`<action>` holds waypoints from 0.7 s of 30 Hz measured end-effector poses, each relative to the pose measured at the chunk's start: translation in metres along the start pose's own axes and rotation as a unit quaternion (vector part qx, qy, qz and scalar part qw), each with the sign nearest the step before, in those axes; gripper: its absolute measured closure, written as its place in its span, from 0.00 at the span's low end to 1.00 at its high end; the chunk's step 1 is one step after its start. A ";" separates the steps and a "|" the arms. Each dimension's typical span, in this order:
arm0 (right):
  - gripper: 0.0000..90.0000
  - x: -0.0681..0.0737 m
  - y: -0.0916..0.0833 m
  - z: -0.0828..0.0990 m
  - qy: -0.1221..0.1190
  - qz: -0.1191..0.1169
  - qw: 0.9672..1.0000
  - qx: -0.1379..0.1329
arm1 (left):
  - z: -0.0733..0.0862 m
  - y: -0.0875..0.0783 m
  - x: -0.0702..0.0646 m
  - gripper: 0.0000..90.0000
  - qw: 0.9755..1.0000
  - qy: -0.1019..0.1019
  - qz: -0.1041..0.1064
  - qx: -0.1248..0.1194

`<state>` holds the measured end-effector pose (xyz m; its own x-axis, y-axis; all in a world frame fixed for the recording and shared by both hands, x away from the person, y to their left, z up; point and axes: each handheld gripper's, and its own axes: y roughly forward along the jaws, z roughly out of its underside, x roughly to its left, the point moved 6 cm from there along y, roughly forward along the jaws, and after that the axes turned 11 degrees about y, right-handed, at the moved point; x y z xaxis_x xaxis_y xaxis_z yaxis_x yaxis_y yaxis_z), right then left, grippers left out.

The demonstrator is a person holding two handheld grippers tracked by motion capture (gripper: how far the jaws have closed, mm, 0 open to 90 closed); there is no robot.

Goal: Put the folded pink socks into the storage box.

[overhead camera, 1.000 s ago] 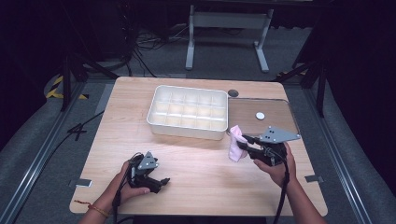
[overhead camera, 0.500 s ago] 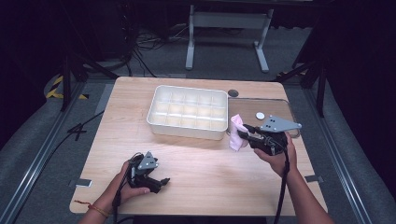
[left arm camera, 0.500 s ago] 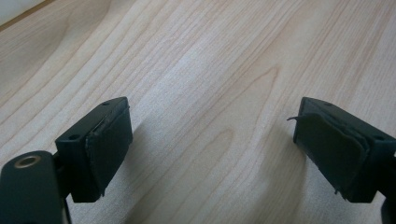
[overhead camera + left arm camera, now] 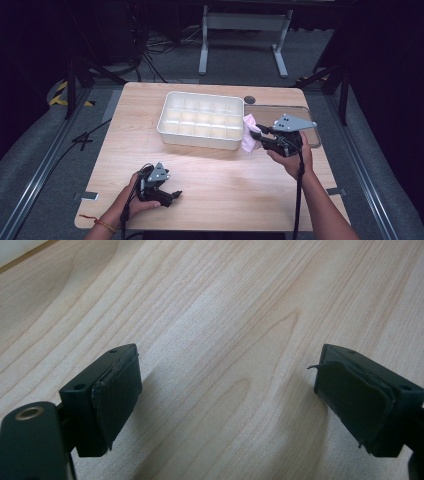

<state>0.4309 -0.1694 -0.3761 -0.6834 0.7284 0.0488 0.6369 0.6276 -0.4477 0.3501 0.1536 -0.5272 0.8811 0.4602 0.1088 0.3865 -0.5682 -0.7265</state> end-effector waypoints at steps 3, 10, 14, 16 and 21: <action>0.78 0.000 0.005 -0.005 -0.004 0.006 1.000 -0.001 | 0.000 0.000 0.000 0.13 1.000 0.000 -0.001 0.000; 0.78 -0.003 0.020 -0.019 -0.014 0.011 1.000 -0.001 | 0.000 0.000 0.000 0.13 1.000 0.000 -0.003 -0.001; 0.78 -0.005 0.031 -0.024 -0.020 0.021 1.000 0.007 | 0.000 0.000 0.000 0.13 1.000 0.000 -0.004 0.000; 0.78 -0.006 0.037 -0.026 -0.019 0.019 1.000 0.013 | 0.000 0.000 0.000 0.13 1.000 0.000 -0.003 -0.001; 0.78 -0.007 0.053 -0.029 -0.030 0.018 0.999 0.034 | 0.000 -0.001 0.000 0.13 1.000 0.002 -0.004 0.001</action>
<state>0.4796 -0.1330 -0.3742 -0.6813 0.7318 -0.0206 0.6376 0.5793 -0.5077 0.3501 0.1541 -0.5269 0.8793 0.4614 0.1180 0.3930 -0.5630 -0.7271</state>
